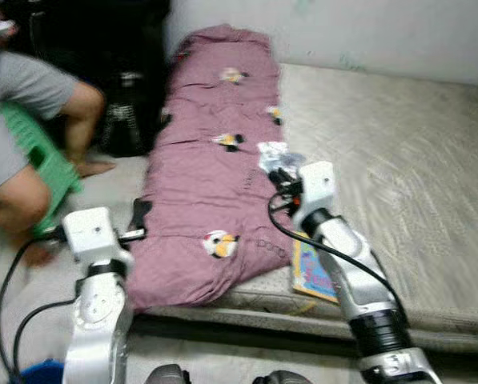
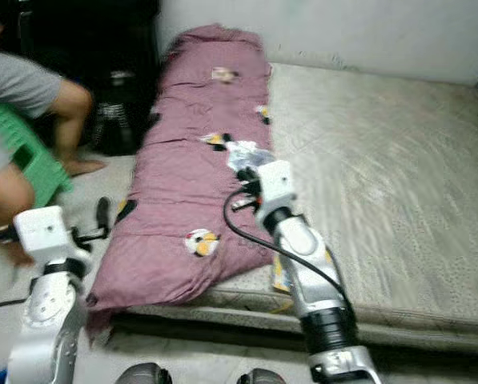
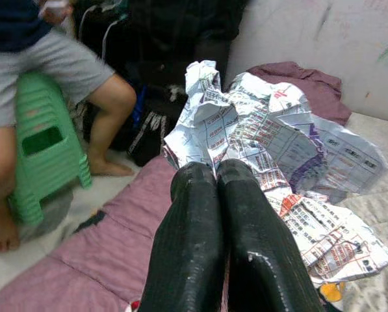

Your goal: Clean up the room

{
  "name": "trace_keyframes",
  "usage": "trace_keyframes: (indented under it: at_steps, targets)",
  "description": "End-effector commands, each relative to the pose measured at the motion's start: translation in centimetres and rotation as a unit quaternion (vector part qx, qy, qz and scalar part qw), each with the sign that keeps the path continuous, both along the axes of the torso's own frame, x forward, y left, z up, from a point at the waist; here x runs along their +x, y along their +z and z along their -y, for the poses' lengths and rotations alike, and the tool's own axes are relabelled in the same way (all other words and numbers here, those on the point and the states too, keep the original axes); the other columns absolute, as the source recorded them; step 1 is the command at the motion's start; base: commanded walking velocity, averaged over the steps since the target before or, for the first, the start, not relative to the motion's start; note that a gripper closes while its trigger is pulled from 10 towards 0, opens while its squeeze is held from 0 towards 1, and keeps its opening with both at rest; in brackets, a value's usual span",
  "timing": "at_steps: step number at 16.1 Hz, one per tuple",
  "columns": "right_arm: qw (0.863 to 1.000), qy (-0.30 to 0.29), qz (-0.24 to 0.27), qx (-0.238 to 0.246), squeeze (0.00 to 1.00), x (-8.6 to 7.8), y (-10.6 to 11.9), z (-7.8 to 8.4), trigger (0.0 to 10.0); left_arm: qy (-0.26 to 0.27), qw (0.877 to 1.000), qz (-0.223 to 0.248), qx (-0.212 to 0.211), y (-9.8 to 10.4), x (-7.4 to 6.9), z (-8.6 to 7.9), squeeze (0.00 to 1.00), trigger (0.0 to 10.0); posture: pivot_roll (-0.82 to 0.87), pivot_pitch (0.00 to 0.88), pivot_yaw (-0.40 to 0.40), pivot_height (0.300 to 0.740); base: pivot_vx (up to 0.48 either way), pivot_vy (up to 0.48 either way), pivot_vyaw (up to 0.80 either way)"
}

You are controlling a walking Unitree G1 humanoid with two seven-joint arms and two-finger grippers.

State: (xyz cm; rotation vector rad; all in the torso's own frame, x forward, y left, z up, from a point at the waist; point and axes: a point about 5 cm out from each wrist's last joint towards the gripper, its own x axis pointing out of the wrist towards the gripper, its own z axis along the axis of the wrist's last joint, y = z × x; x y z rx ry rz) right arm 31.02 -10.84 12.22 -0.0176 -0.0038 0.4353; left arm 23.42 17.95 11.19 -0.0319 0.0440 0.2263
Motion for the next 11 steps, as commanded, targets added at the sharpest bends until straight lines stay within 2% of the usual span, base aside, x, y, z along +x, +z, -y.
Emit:
trace_keyframes:
  at_steps: [1, 4, 11]
  targets:
    - [1.0, 0.004, 0.006, 0.0, 0.0, 0.03, 0.24, -0.25, 10.0, 0.002, 1.0, -0.006, 0.005, -0.08, -0.14, -0.18, 0.0, 10.0, 0.02, 0.0, -0.067, 0.74, 0.0, 0.0, 0.8]
    - [1.0, 0.004, 0.006, -0.003, 0.0, 0.06, 0.22, -0.27, 10.0, 0.011, 1.0, -0.007, 0.001, -0.09, -0.16, -0.28, 0.0, 10.0, 0.03, 0.0, -0.067, 0.74, 0.0, 0.0, 0.8]
    - [1.0, 0.006, 0.006, -0.004, 0.0, 0.06, 0.15, -0.33, 10.0, -0.027, 1.0, -0.001, 0.003, 0.09, -0.16, 0.46, 0.0, 10.0, 0.03, 0.0, -0.066, 0.74, 0.0, 0.0, 0.8]
